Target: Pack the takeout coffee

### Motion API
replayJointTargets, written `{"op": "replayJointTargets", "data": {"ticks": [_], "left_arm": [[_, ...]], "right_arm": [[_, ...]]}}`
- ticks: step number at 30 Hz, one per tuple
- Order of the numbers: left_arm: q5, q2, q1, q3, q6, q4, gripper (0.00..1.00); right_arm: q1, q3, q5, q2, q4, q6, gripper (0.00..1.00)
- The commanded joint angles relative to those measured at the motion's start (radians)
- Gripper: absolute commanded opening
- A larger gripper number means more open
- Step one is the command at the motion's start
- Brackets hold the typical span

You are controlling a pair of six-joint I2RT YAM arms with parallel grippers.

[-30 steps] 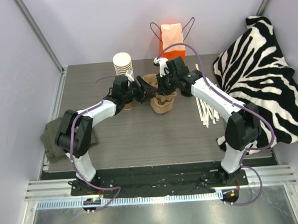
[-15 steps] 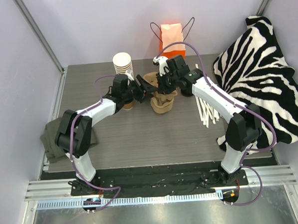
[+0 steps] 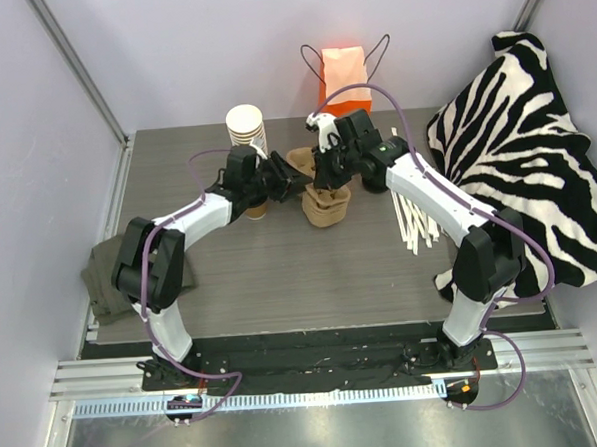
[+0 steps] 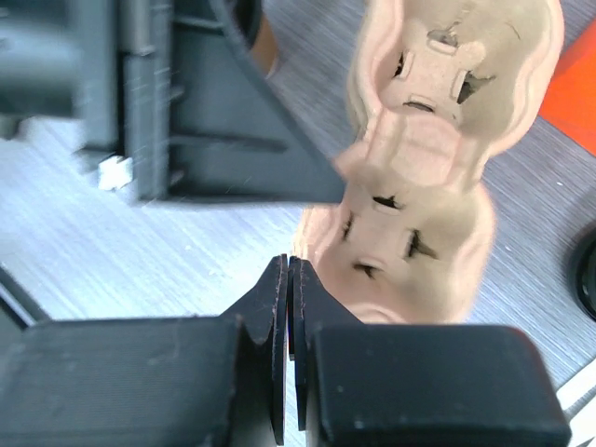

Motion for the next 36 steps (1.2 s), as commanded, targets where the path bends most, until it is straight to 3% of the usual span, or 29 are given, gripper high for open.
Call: {"op": "replayJointTargets", "data": {"ticks": [1, 10, 15, 16, 17, 36], "left_arm": [[-0.038, 0.024, 0.021, 0.032, 0.023, -0.029, 0.43], [-0.038, 0.037, 0.019, 0.033, 0.028, -0.029, 0.41], [-0.026, 0.044, 0.011, 0.036, 0.019, -0.006, 0.4], [-0.026, 0.047, 0.01, 0.039, 0.019, -0.004, 0.4], [-0.025, 0.048, 0.008, 0.041, 0.016, -0.003, 0.4], [0.01, 0.04, 0.001, 0.046, -0.021, 0.062, 0.39]], "right_arm": [[0.013, 0.012, -0.073, -0.055, 0.007, -0.017, 0.01], [0.015, 0.035, -0.081, -0.036, -0.02, -0.04, 0.02], [0.016, 0.055, -0.022, -0.019, -0.065, -0.08, 0.28], [0.016, 0.043, -0.018, -0.019, -0.063, -0.084, 0.41], [0.016, 0.039, -0.007, -0.017, -0.06, -0.09, 0.45], [0.064, -0.047, 0.082, 0.052, 0.038, -0.115, 0.46]]}}
